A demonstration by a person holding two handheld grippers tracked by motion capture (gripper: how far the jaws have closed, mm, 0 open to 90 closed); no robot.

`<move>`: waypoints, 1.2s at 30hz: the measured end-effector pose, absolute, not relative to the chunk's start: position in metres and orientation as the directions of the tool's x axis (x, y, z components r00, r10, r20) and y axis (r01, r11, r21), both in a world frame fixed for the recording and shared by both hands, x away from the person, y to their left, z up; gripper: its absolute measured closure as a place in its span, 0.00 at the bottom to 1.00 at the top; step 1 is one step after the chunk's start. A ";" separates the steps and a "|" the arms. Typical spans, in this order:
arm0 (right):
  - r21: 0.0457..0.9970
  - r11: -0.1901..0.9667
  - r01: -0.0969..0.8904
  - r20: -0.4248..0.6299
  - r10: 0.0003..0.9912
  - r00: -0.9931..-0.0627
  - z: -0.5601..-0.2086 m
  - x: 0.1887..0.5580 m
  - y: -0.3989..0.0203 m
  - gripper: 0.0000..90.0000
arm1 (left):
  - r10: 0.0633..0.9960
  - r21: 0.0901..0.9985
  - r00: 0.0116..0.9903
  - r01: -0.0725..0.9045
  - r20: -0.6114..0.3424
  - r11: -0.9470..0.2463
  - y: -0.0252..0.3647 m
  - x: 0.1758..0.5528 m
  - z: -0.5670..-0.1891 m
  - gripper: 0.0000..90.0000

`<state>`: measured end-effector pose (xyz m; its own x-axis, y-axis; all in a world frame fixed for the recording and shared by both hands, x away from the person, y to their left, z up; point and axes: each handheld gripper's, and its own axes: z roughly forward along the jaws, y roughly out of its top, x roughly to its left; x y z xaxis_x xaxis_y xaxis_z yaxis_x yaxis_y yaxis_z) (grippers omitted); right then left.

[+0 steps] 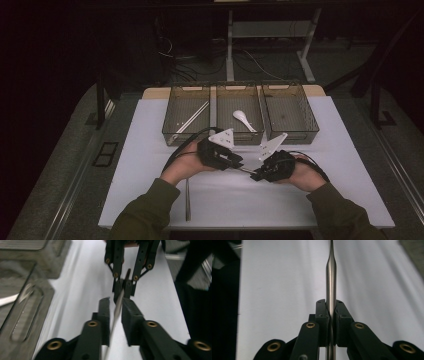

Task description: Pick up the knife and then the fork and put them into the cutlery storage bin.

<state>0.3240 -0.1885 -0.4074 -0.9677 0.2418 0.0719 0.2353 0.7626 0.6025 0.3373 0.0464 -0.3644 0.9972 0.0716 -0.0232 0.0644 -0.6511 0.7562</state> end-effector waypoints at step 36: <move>0.643 0.394 0.657 0.092 0.812 -0.577 -0.356 0.456 -0.318 0.92 | 0.459 0.792 0.880 0.365 -0.123 -0.488 0.151 0.269 -0.420 0.18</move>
<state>0.4558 -0.3183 -0.3558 -0.5770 0.8115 0.0923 0.6566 0.3936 0.6434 0.2695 0.1505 -0.4195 0.8798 0.4592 -0.1227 0.3654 -0.4884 0.7924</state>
